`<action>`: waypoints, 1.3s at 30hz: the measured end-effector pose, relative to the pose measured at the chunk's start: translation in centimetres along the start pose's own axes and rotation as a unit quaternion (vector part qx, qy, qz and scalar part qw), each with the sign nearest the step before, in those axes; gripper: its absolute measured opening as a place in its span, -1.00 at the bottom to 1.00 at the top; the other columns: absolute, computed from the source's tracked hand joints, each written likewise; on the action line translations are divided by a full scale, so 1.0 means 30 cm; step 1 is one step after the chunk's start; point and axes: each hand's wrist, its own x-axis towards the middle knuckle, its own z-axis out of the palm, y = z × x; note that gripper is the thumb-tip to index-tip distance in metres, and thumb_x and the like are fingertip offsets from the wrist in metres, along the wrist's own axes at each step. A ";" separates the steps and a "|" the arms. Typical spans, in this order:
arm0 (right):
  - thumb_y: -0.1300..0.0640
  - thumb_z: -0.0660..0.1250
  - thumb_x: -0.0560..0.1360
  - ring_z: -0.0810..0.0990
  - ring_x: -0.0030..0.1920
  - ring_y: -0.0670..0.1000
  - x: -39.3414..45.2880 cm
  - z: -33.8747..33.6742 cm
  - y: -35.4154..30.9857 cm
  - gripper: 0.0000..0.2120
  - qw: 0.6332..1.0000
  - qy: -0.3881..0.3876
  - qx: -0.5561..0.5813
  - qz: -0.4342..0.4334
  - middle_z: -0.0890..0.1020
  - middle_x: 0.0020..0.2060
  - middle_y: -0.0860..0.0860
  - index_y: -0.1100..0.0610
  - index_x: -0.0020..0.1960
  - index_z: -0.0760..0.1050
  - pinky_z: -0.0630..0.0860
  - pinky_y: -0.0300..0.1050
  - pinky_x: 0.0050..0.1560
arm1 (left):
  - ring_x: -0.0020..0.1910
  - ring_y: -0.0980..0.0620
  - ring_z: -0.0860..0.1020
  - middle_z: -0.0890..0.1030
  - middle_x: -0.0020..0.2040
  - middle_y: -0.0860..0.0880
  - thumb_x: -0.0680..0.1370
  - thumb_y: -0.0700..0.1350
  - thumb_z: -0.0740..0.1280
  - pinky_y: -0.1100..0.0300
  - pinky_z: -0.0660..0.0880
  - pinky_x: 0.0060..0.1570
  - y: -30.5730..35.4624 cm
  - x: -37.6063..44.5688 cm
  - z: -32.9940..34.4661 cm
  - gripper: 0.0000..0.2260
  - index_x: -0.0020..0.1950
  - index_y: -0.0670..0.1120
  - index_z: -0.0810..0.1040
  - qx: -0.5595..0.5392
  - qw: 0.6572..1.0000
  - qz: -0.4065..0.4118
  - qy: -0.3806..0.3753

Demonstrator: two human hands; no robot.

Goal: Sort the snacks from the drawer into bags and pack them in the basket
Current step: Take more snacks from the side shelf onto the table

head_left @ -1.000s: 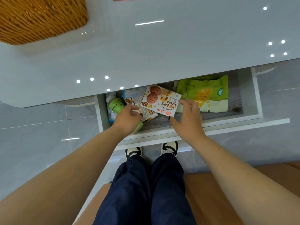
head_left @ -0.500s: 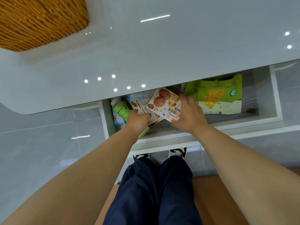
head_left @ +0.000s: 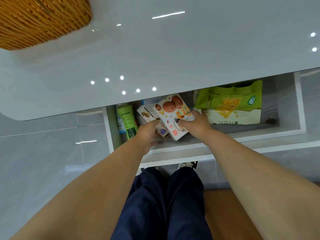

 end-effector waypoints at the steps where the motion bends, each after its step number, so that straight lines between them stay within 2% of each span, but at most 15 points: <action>1: 0.03 0.46 0.43 0.59 0.12 0.10 -0.001 0.006 -0.008 -0.62 1.000 -0.015 -0.002 0.004 0.55 0.17 0.13 0.09 0.19 0.49 0.55 -0.02 0.13 | -0.20 0.04 0.58 0.62 -0.15 -0.04 0.63 -0.07 0.24 0.06 0.48 -0.08 -0.007 -0.001 0.005 -0.89 0.00 -0.06 0.53 -0.012 1.000 -0.005 -0.014; 4: 0.07 0.45 0.46 0.61 0.05 0.06 -0.012 0.016 -0.030 -0.73 0.999 -0.035 0.018 -0.004 0.63 0.08 0.08 0.07 0.11 0.50 0.56 -0.04 0.07 | -0.22 0.05 0.57 0.62 -0.19 -0.05 0.65 0.00 0.19 0.12 0.47 -0.22 -0.021 -0.005 0.025 -0.77 -0.09 -0.05 0.55 -0.058 0.998 -0.009 -0.016; 6: 0.10 0.44 0.47 0.61 -0.05 0.02 -0.026 0.016 -0.041 -0.75 0.998 -0.039 0.040 -0.006 0.63 0.01 0.05 0.09 0.10 0.48 0.53 -0.12 -0.06 | -0.15 0.04 0.59 0.65 -0.10 -0.05 0.66 0.09 0.15 0.13 0.44 -0.20 -0.026 -0.011 0.039 -0.70 0.05 -0.05 0.58 -0.086 0.996 -0.007 -0.017; 9: 0.09 0.44 0.47 0.62 -0.03 0.03 -0.042 0.010 -0.049 -0.76 0.998 -0.047 0.049 -0.002 0.63 -0.01 0.05 0.09 0.07 0.46 0.56 -0.09 -0.02 | -0.05 0.02 0.61 0.67 0.06 -0.07 0.66 0.11 0.15 0.13 0.46 -0.18 -0.038 -0.018 0.052 -0.66 0.25 -0.06 0.54 -0.116 0.993 0.005 -0.025; 12: 0.06 0.43 0.48 0.61 -0.05 -0.02 -0.080 -0.015 -0.046 -0.80 0.996 -0.043 0.083 0.000 0.65 -0.02 0.01 0.11 0.04 0.53 0.52 -0.21 -0.14 | -0.14 0.02 0.62 0.67 -0.02 -0.08 0.63 0.06 0.25 0.15 0.48 -0.31 -0.034 -0.044 0.068 -0.68 0.27 -0.12 0.52 -0.082 0.996 0.017 -0.003; 13: 0.04 0.42 0.48 0.62 -0.05 -0.02 -0.101 -0.026 -0.040 -0.83 0.992 -0.042 0.117 0.012 0.67 -0.01 0.01 0.10 0.02 0.57 0.54 -0.21 -0.13 | -0.18 0.03 0.63 0.68 -0.02 -0.08 0.60 0.07 0.30 0.15 0.52 -0.35 -0.031 -0.058 0.074 -0.66 0.25 -0.13 0.53 -0.071 0.997 0.018 -0.001; 15: 0.00 0.42 0.47 0.66 -0.02 0.04 -0.168 -0.055 -0.035 -0.86 0.981 -0.036 0.182 0.050 0.71 -0.06 0.02 0.07 -0.08 0.62 0.59 -0.03 0.04 | -0.27 0.06 0.66 0.70 -0.06 -0.06 0.53 0.10 0.38 0.21 0.56 -0.39 -0.027 -0.106 0.080 -0.63 0.21 -0.12 0.57 -0.078 0.997 0.011 -0.027; 17: 0.01 0.44 0.45 0.68 -0.03 0.11 -0.258 -0.090 -0.030 -0.86 0.971 -0.006 0.227 0.079 0.73 -0.16 0.03 0.08 -0.13 0.63 0.57 0.06 0.10 | -0.24 0.07 0.67 0.72 -0.07 -0.03 0.51 0.10 0.39 0.22 0.56 -0.29 -0.033 -0.172 0.084 -0.66 0.19 -0.08 0.61 -0.082 0.994 -0.002 -0.078; 19: 0.07 0.43 0.46 0.69 -0.07 0.08 -0.367 -0.128 -0.026 -0.87 0.961 0.020 0.264 0.083 0.73 -0.17 0.04 0.12 -0.07 0.64 0.60 0.09 0.07 | -0.06 -0.02 0.67 0.71 0.03 -0.07 0.53 0.05 0.36 0.15 0.57 -0.16 -0.052 -0.252 0.096 -0.68 0.21 -0.08 0.60 -0.102 0.986 -0.014 -0.132; 22: 0.13 0.38 0.51 0.69 -0.14 -0.04 -0.527 -0.187 -0.037 -0.89 0.948 0.043 0.305 0.083 0.73 -0.14 0.02 0.12 0.01 0.61 0.60 -0.07 -0.10 | 0.04 -0.08 0.66 0.69 0.09 -0.12 0.54 -0.02 0.35 0.11 0.58 -0.16 -0.077 -0.376 0.121 -0.70 0.24 -0.09 0.57 -0.131 0.975 -0.005 -0.178; 25: 0.15 0.39 0.50 0.69 -0.07 -0.02 -0.656 -0.239 -0.047 -0.90 0.944 0.081 0.316 0.046 0.72 -0.10 0.02 0.05 0.01 0.62 0.60 -0.02 -0.02 | 0.09 -0.17 0.65 0.68 0.11 -0.17 0.42 -0.03 0.46 -0.08 0.59 0.07 -0.083 -0.474 0.126 -0.52 0.29 -0.18 0.52 -0.136 0.970 0.029 -0.199; 28: 0.04 0.47 0.35 0.68 0.03 0.04 -0.748 -0.272 -0.094 -0.71 0.937 0.120 0.327 -0.006 0.68 0.03 0.04 -0.03 0.07 0.61 0.60 0.08 0.02 | 0.07 -0.19 0.66 0.67 0.11 -0.19 0.30 -0.04 0.53 -0.16 0.58 0.09 -0.049 -0.542 0.105 -0.36 0.30 -0.22 0.42 -0.134 0.967 0.076 -0.201; 31: 0.02 0.47 0.29 0.67 0.06 0.05 -0.749 -0.292 -0.176 -0.60 0.931 0.129 0.337 -0.061 0.66 0.07 0.04 -0.02 0.12 0.59 0.61 0.06 0.01 | 0.03 -0.10 0.68 0.69 0.10 -0.12 0.47 -0.13 0.49 -0.02 0.63 0.00 0.027 -0.578 0.098 -0.59 0.27 -0.17 0.49 -0.104 0.965 0.143 -0.193; 34: 0.22 0.44 0.43 0.68 0.01 -0.05 -0.646 -0.302 -0.298 -0.68 0.916 0.156 0.353 -0.107 0.68 0.03 -0.03 -0.04 0.13 0.58 0.64 -0.10 -0.08 | -0.03 0.05 0.69 0.71 0.03 -0.06 0.57 -0.10 0.37 0.25 0.61 -0.13 0.144 -0.554 0.104 -0.77 0.19 -0.13 0.61 -0.076 0.966 0.203 -0.141; 39: 0.24 0.48 0.40 0.65 0.04 -0.10 -0.373 -0.285 -0.510 -0.64 0.915 0.216 0.277 -0.196 0.64 0.10 0.00 0.12 0.19 0.60 0.63 -0.17 -0.03 | 0.08 -0.07 0.65 0.71 0.01 -0.07 0.59 -0.05 0.32 -0.05 0.55 0.20 0.327 -0.450 0.120 -0.85 -0.03 -0.05 0.66 -0.073 0.964 0.250 -0.050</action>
